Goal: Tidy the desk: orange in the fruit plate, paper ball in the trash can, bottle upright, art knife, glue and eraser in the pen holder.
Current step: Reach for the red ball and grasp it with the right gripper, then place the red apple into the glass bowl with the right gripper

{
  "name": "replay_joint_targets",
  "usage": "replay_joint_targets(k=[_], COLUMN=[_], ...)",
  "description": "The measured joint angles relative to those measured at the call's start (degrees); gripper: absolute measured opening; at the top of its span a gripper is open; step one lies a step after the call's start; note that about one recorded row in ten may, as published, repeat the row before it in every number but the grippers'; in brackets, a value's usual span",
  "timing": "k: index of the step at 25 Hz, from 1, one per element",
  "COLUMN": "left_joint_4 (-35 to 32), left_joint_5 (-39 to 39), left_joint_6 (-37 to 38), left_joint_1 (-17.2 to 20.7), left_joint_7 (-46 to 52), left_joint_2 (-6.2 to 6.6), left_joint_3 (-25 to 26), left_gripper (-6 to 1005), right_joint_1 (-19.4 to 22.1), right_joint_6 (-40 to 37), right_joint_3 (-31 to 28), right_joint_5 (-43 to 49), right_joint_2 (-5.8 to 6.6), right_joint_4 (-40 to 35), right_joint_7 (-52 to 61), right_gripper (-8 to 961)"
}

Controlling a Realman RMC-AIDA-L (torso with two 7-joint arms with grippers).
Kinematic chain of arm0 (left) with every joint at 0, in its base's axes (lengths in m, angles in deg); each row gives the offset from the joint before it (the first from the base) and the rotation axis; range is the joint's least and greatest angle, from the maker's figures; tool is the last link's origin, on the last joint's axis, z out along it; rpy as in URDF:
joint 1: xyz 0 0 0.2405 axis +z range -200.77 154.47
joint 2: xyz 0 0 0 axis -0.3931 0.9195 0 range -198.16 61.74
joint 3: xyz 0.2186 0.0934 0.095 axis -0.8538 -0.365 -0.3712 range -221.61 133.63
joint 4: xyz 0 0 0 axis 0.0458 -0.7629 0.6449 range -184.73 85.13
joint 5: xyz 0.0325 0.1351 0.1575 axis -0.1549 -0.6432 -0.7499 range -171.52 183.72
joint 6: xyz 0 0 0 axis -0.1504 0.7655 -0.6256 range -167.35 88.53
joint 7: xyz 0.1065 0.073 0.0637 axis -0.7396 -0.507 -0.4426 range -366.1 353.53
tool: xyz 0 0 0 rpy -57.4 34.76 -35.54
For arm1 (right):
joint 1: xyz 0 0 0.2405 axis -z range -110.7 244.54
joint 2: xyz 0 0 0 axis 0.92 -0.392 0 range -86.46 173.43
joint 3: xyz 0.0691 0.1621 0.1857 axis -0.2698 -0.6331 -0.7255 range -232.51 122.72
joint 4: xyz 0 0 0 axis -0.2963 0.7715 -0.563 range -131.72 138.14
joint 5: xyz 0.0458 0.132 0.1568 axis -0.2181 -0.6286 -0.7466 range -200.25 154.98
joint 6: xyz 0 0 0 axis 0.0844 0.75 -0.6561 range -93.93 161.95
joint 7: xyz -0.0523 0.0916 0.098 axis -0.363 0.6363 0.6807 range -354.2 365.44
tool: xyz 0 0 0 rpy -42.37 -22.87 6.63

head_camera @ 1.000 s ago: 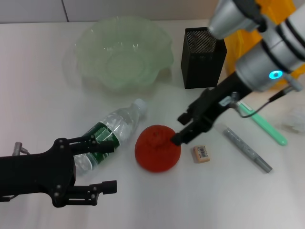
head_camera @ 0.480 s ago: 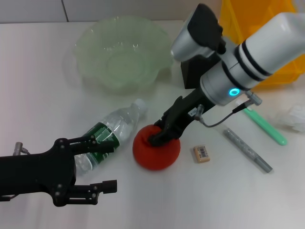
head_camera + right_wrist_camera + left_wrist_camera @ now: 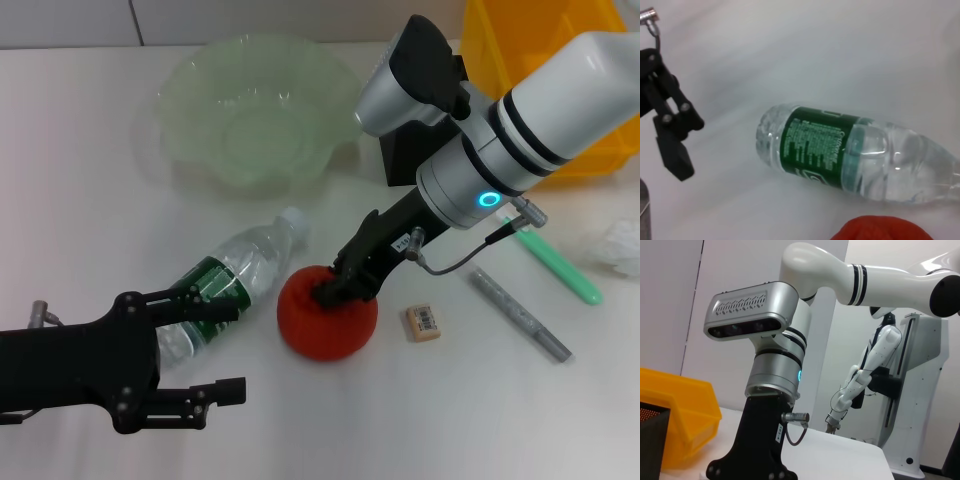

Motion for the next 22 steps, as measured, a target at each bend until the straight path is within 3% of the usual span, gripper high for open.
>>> replay_joint_targets(k=[16, 22], left_joint_4=[0.0, 0.0], left_joint_5=[0.0, 0.0], left_joint_6=[0.0, 0.0], left_joint_1=[0.0, 0.0], left_joint_7=[0.0, 0.0], left_joint_2=[-0.05, 0.06], left_joint_3=[0.0, 0.0], left_gripper=[799, 799], right_joint_1=[0.4, 1.9], right_joint_6=[-4.4, -12.3], right_joint_3=[-1.2, -9.8], right_joint_5=[0.1, 3.8], right_joint_2=[0.49, 0.8], right_joint_4=[-3.2, -13.6], right_joint_7=[0.3, 2.4], right_gripper=[62, 50])
